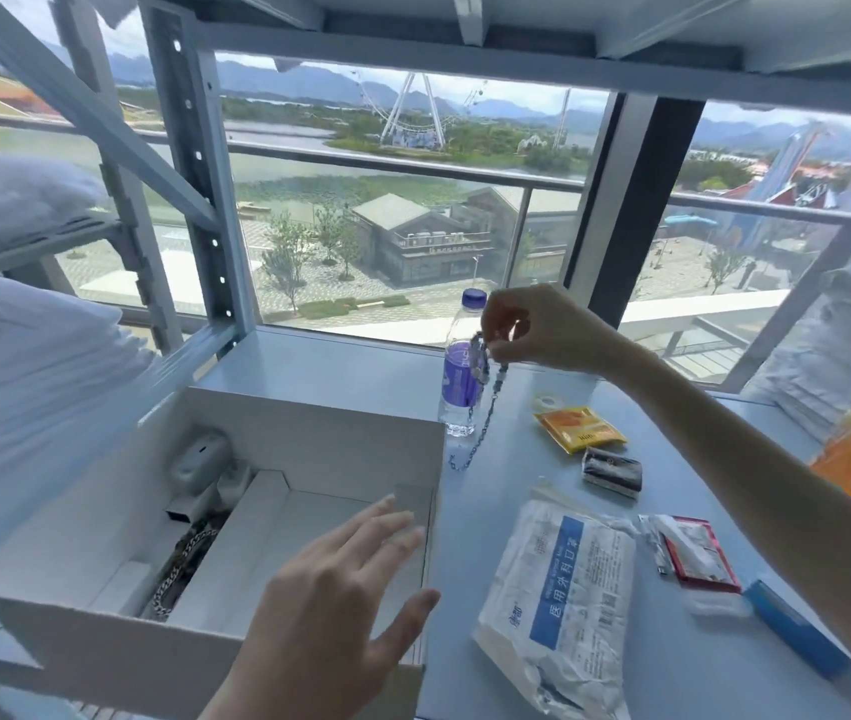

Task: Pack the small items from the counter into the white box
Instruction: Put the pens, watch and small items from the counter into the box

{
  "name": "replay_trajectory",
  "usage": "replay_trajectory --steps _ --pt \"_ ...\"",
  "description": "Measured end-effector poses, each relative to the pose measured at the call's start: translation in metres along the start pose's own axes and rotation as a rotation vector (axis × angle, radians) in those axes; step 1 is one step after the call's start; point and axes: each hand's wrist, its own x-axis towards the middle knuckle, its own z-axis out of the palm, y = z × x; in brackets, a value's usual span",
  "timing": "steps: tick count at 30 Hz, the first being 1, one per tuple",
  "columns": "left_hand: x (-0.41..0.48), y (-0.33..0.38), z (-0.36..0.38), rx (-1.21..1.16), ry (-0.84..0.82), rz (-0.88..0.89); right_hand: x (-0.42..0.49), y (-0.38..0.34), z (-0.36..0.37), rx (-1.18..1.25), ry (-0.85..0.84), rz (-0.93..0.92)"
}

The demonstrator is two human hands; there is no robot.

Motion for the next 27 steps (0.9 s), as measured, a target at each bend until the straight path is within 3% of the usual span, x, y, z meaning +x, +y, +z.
replay_trajectory --steps 5,15,27 --pt "-0.025 -0.041 -0.024 0.035 0.045 -0.043 0.027 -0.06 0.004 0.084 0.02 -0.12" --pt "-0.095 -0.125 -0.075 0.191 0.078 -0.272 0.09 -0.149 0.094 0.077 -0.142 -0.305" --pt "-0.103 -0.146 -0.07 0.151 0.22 -0.143 0.102 -0.163 0.19 0.039 -0.352 -0.258"
